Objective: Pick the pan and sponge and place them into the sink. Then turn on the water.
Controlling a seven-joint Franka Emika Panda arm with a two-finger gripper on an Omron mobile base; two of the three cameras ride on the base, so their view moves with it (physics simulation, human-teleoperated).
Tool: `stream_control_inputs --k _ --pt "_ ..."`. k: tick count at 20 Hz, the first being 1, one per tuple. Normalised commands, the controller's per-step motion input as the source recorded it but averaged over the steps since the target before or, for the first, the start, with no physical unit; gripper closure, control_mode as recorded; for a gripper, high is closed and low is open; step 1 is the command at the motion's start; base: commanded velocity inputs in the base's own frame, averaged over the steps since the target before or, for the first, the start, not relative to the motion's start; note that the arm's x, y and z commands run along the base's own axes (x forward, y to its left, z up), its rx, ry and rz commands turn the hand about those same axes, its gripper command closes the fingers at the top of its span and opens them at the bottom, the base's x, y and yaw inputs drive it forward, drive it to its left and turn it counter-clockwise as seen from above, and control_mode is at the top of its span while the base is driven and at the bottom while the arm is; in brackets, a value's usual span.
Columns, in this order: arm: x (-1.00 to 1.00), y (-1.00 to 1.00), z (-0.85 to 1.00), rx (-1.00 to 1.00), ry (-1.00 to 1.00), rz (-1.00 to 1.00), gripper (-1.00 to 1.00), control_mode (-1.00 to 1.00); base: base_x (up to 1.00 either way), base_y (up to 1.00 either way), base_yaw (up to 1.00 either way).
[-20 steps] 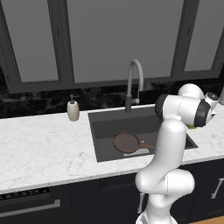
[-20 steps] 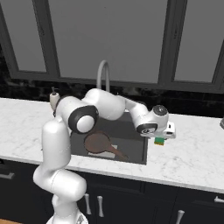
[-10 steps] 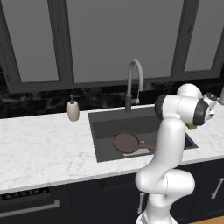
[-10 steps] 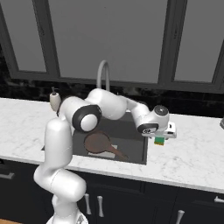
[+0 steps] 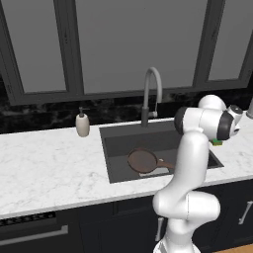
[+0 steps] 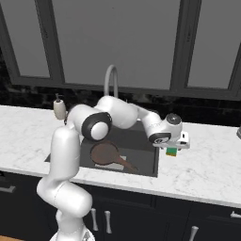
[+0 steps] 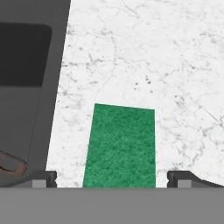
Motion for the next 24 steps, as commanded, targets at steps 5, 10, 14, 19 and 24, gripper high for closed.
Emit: stream_control_inputs --k 5,10,14,19,24 --pt "0.09 -0.04 -0.06 0.00 0.04 0.00 -1.00 -1.00 0.00 0.00 0.00" --pt "0.04 -0.12 -0.05 0.00 0.03 0.00 -1.00 -1.00 0.00 0.00 0.00" --pt "0.08 -0.11 -0.04 0.00 0.02 0.00 -1.00 -1.00 0.00 0.00 0.00" --pt "0.10 -0.02 -0.17 0.00 0.01 0.00 -1.00 -1.00 0.00 0.00 0.00" --pt "0.10 0.00 -0.25 0.00 0.00 0.00 -1.00 -1.00 0.00 0.00 0.00"
